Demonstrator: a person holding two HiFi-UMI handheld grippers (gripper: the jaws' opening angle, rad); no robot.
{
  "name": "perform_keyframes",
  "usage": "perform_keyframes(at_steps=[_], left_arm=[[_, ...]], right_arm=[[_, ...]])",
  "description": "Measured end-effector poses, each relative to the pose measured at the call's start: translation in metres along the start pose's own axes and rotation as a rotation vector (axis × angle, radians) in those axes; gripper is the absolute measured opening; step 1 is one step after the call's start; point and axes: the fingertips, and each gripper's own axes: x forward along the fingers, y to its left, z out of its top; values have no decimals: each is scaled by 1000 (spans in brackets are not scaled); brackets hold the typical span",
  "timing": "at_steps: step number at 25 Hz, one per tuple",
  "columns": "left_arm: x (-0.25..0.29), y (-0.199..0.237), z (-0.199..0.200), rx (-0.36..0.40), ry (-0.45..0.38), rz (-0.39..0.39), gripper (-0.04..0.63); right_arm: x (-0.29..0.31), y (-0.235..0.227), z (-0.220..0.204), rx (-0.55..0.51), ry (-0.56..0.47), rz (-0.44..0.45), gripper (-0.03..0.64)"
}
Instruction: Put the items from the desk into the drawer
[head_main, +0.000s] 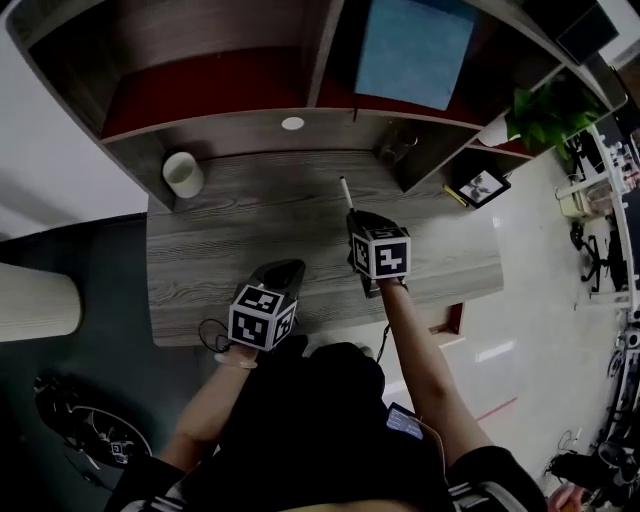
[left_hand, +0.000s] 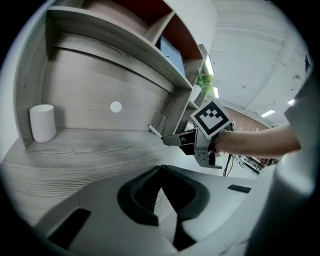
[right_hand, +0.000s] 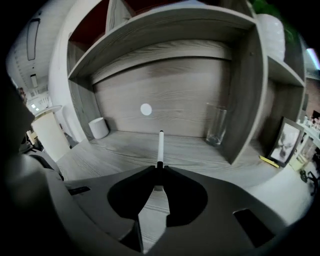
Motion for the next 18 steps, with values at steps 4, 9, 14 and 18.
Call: perform_keyframes(at_steps=[4,9,14,18], left_arm=[[16,-26,1,25,24,-37,28],[42,-82,0,51,50,-122,28],[61,-140,-6,112,82,-196,28],[69,-170,-20,128,119,-220,28]], right_arm=[[-30,-29,-18,74,-17,-40,66],[-72,-61,-44,116,-20,-85,66],[-116,-91,-68,174,-38,-128,66],[-144,-110,-87,210,-53,-152,66]])
